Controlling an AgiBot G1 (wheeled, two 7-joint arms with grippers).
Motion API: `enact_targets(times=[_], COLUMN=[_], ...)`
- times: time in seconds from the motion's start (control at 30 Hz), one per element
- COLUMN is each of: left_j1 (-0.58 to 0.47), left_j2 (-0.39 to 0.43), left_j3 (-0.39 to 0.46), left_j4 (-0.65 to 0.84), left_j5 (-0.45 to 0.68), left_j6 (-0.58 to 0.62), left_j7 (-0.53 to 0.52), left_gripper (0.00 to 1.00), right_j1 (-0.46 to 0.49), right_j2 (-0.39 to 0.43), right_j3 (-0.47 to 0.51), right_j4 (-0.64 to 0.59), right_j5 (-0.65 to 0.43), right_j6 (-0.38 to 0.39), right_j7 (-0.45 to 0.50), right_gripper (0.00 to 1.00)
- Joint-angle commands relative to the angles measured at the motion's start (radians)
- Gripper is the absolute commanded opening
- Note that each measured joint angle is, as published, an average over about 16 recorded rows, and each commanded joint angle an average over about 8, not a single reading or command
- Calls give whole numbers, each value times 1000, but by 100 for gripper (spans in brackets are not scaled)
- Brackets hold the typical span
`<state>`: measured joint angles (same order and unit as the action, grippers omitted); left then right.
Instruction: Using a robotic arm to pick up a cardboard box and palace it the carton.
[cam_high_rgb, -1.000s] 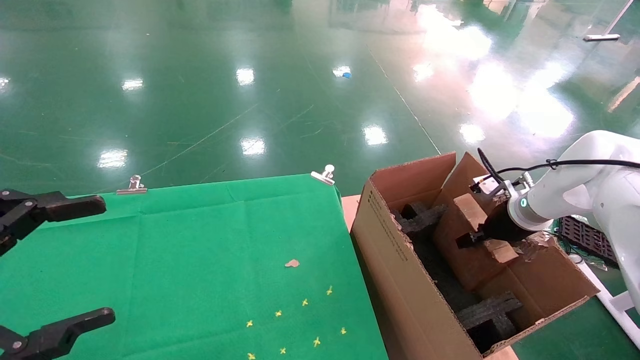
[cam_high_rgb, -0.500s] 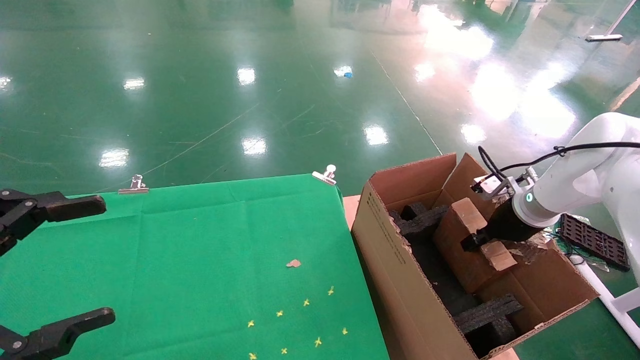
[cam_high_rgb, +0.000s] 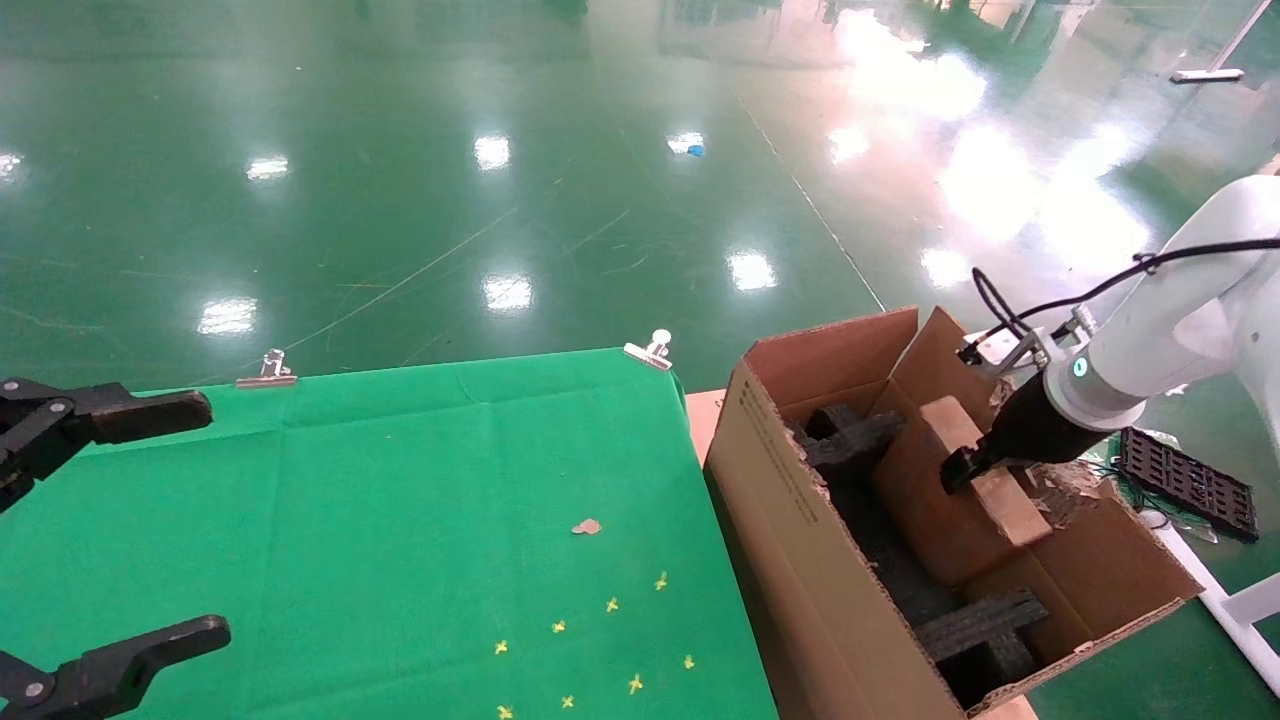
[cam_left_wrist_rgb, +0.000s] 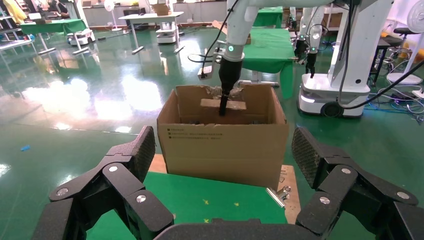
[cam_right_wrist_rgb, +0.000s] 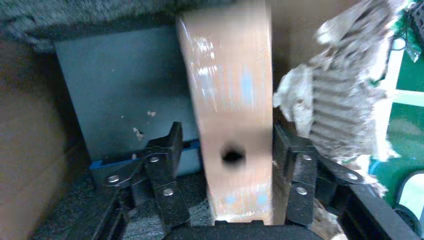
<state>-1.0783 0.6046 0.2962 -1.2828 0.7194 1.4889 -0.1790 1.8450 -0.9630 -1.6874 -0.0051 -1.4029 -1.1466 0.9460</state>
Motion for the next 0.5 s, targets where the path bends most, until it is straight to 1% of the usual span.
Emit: enact_targets(times=[0.03, 0.2, 0.4, 0.5], left_j1=[0, 0, 0, 0], left_j2=[0, 0, 0, 0], left_j3=[0, 0, 1, 1], left_j4=[0, 0, 0, 0], left_j5=[0, 0, -1, -1], left_j6=[0, 0, 0, 0], left_j7=[0, 0, 0, 0], left_gripper=[100, 100, 100, 100], right_j1=[11, 79, 211, 256], right_j2=[1, 7, 21, 30], right_j3=[-3, -4, 2, 6], right_j4=[-2, 5, 24, 28], right_j5=[-4, -5, 2, 8], right_j6=[-6, -44, -119, -149], right_j7=[1, -14, -67, -92], right_gripper=[100, 100, 100, 100])
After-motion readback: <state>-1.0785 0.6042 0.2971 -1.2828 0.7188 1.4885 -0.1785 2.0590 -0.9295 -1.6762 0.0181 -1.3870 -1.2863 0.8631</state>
